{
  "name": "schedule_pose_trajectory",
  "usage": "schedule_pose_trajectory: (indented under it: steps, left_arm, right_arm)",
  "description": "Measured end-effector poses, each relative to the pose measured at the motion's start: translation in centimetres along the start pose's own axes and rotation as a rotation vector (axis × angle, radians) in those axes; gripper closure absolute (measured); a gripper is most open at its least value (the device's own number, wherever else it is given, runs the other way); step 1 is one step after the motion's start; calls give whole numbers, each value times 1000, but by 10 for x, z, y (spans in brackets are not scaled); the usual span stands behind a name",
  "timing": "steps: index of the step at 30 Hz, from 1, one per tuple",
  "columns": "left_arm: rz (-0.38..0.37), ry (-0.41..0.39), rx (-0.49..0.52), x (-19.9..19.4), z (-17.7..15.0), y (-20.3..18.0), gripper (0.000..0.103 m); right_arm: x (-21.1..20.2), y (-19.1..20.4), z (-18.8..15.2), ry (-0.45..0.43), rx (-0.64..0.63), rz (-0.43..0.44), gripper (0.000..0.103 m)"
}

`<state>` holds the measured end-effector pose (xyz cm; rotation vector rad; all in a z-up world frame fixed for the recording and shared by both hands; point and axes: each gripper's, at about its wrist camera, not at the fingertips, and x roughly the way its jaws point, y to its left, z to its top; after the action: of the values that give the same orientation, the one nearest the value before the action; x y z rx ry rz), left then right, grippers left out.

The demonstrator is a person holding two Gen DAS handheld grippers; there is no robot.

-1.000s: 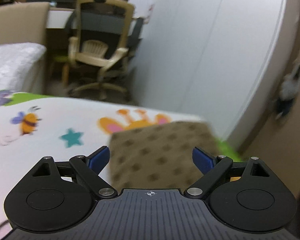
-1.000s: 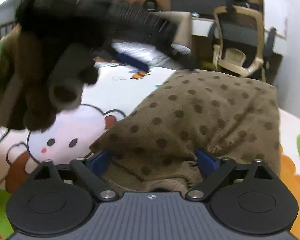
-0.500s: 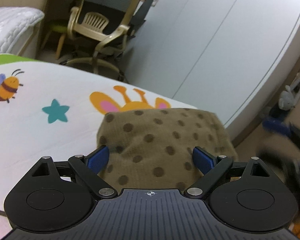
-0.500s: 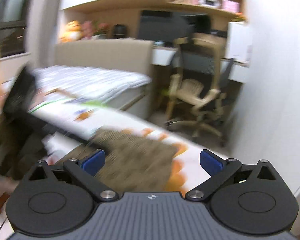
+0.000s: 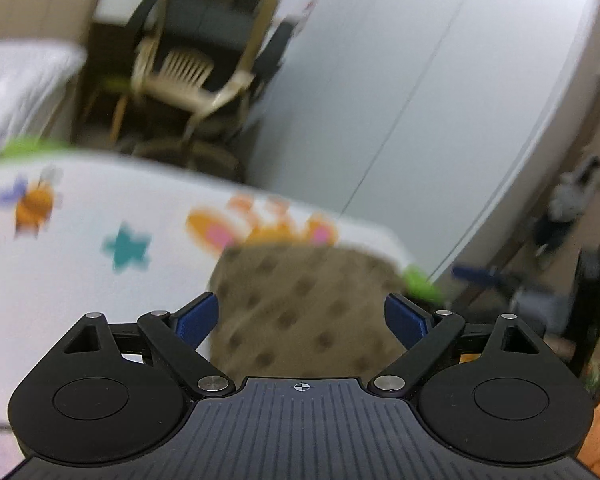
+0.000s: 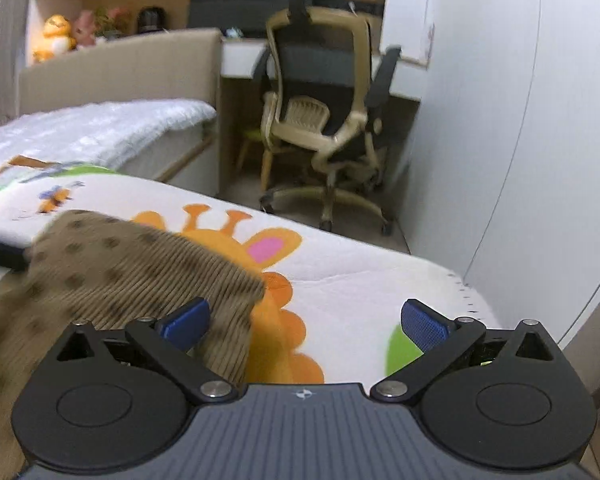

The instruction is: Fold clothes

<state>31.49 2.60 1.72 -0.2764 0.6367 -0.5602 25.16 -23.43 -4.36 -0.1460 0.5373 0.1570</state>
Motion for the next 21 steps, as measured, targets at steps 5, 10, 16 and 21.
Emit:
schedule_pose_trajectory:
  steps: [5,10,16,21]
  left_arm:
    - [-168,-24,-37,1,20,-17,10]
    - [-118,87,-95,58,7,-6,10]
    - [-76,66,-34,39,8,-17,10]
    - [-37,16,-59,-4,-1,-2,9]
  right_arm:
    - [-41,17,-10,-55,-14,141,1]
    - [-41,51,-27,25,-12,339,1]
    - [-26,80,-48,107,-91,315,0]
    - [-36,65,-46,94,-53,309,0]
